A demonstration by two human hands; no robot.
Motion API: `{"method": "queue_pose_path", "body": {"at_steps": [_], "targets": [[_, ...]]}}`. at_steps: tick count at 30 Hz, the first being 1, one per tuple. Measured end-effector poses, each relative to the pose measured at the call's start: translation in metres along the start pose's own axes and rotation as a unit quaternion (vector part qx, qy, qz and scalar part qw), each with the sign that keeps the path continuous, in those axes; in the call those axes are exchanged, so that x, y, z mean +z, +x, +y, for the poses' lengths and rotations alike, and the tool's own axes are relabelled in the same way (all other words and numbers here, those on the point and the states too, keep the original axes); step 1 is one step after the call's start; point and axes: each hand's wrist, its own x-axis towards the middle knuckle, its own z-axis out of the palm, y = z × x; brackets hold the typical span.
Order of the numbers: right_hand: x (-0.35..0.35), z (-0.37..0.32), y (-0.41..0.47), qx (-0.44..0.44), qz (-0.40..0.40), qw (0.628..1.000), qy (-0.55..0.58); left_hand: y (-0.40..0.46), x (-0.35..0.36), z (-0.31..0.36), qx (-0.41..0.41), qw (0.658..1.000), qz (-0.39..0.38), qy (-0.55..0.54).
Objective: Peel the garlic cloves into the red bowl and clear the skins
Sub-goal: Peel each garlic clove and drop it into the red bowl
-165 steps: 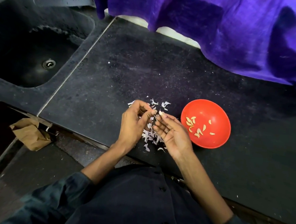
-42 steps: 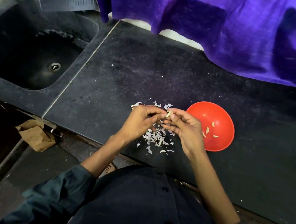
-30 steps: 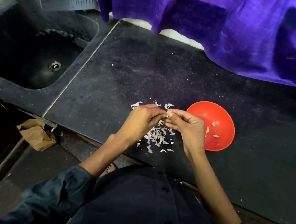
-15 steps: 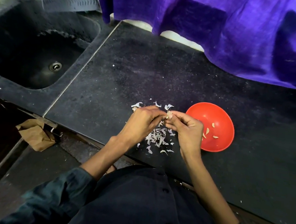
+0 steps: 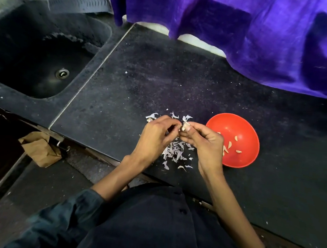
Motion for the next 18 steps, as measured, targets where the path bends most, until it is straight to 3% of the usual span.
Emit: {"method": "queue_pose_path", "body": {"at_steps": [4,8,11,18], "targets": [[-0.004,-0.001,-0.002,0.027,-0.024,0.999,0.037,0.003,-0.002,-0.009,-0.036,0.999,0.002,-0.017],[-0.009,0.000,-0.001,0.082,-0.033,0.993,0.078,0.002,-0.003,-0.007,-0.124,0.971,-0.049,-0.201],[-0.011,-0.001,0.000,0.113,-0.036,0.988,0.101,-0.001,-0.003,-0.002,-0.130,0.954,-0.043,-0.267],[-0.009,-0.004,0.000,0.192,-0.068,0.972,0.117,0.002,-0.001,0.002,-0.134,0.942,-0.024,-0.306]]}}
